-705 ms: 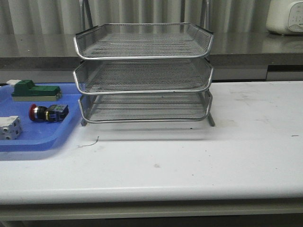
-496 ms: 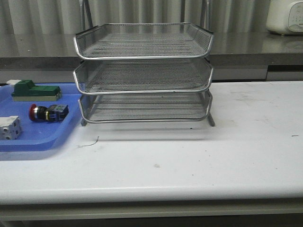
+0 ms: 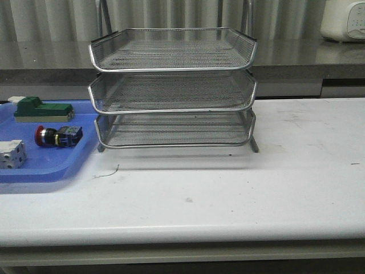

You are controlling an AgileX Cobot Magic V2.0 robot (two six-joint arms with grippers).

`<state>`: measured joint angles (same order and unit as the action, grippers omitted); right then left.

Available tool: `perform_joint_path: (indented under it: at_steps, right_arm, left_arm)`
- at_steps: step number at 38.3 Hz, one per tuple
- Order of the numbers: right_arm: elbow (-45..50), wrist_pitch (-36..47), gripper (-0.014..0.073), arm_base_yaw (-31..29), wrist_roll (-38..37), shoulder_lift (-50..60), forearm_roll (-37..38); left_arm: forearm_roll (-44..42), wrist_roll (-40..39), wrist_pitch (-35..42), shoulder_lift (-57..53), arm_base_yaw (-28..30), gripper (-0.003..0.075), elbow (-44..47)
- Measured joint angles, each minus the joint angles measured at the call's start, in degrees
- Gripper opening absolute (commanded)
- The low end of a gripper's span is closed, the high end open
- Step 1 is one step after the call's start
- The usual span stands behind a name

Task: Place button on rack with both arms

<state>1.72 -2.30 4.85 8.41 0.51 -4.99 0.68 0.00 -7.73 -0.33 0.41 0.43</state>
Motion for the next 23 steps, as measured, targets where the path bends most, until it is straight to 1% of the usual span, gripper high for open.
perform_joint_path:
  at_steps: [18, 23]
  right_arm:
    - [0.0, 0.8, -0.0060, 0.0, 0.0, 0.0, 0.0]
    - [0.0, 1.7, -0.0060, 0.0, 0.0, 0.0, -0.1]
  left_arm:
    - [0.0, 0.0, 0.0, 0.0, 0.0, -0.0019, 0.0]
    - [0.0, 0.0, 2.5, 0.0, 0.0, -0.0019, 0.0]
